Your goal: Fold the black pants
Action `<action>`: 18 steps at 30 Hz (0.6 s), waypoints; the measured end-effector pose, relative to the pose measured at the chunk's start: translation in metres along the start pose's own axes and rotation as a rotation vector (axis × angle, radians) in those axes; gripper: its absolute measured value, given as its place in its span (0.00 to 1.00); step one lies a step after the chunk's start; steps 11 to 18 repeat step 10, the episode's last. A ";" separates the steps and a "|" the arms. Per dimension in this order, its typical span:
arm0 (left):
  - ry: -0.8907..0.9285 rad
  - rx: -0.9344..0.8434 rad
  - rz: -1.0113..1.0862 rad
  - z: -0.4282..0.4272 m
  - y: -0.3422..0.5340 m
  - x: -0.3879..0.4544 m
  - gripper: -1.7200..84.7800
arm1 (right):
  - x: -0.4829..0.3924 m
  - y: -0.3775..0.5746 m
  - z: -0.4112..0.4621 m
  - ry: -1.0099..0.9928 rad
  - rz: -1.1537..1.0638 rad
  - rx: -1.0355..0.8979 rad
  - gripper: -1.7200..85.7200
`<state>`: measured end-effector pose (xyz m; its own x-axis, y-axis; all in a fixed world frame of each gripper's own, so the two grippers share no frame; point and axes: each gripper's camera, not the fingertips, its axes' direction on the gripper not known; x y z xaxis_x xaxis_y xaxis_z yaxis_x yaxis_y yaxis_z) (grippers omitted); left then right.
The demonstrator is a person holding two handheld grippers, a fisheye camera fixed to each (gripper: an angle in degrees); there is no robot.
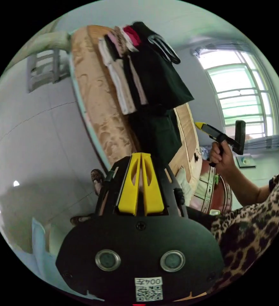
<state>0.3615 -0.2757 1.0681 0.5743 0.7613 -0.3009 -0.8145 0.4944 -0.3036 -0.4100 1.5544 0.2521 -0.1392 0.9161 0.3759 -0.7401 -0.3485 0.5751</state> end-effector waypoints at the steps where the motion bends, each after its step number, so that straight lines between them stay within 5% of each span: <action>1: -0.021 0.055 -0.049 -0.047 0.030 -0.009 0.02 | -0.026 -0.005 0.008 -0.036 -0.047 -0.018 0.02; 10: -0.262 0.567 -0.507 -0.339 0.337 -0.017 0.02 | -0.498 0.001 0.177 -0.359 -0.880 -0.459 0.01; 18: -0.262 0.567 -0.507 -0.339 0.337 -0.017 0.02 | -0.498 0.001 0.177 -0.359 -0.880 -0.459 0.01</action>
